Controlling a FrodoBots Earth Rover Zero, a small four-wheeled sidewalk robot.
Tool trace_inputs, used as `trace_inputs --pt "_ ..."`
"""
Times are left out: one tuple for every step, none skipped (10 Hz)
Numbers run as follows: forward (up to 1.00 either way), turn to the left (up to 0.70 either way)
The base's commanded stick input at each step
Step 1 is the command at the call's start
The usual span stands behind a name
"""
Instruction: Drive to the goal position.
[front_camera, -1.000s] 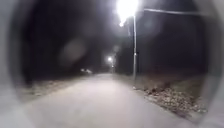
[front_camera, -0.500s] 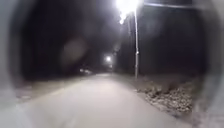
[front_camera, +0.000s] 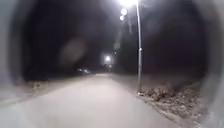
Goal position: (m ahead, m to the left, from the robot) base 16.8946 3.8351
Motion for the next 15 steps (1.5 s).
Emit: trace_inputs --pt "1.00 0.40" --pt "1.00 0.40" --pt "1.00 0.40" --pt "1.00 0.40" --pt "1.00 0.20" --pt "1.00 0.02" --pt "1.00 0.00" --pt "1.00 0.00" --pt "1.00 0.00" --pt "1.00 0.00" --pt "1.00 0.00" --pt "1.00 0.00" --pt "1.00 0.00" --pt "1.00 0.00" --pt "1.00 0.00"
